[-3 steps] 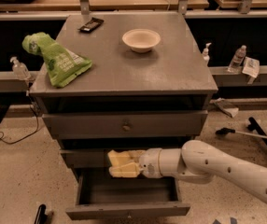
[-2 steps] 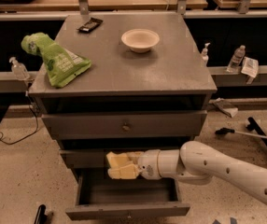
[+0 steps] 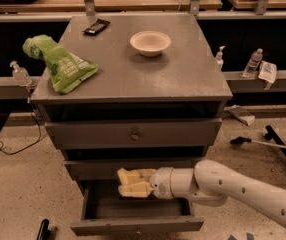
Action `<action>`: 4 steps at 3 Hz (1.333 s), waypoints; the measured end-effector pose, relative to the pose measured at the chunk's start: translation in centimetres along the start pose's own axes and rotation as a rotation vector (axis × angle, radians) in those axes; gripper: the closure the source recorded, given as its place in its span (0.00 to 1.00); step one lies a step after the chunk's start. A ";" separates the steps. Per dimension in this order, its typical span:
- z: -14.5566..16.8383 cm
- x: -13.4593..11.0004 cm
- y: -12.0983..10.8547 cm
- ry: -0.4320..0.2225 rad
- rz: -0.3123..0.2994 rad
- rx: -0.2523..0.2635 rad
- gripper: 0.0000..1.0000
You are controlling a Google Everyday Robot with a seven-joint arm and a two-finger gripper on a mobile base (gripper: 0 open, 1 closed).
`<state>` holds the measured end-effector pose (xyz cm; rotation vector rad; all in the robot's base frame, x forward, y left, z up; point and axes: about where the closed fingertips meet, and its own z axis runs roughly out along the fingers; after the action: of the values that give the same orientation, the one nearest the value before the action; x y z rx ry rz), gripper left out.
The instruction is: Place sponge into bottom drawer
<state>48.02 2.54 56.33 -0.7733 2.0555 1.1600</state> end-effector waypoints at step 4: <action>2.5 20.1 -9.1 -0.123 0.294 0.031 1.00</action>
Offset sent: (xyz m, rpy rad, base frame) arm -0.0692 -0.0779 -0.2563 0.2225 0.2039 -0.2702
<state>43.03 -2.78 35.38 -0.3822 2.1253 1.2954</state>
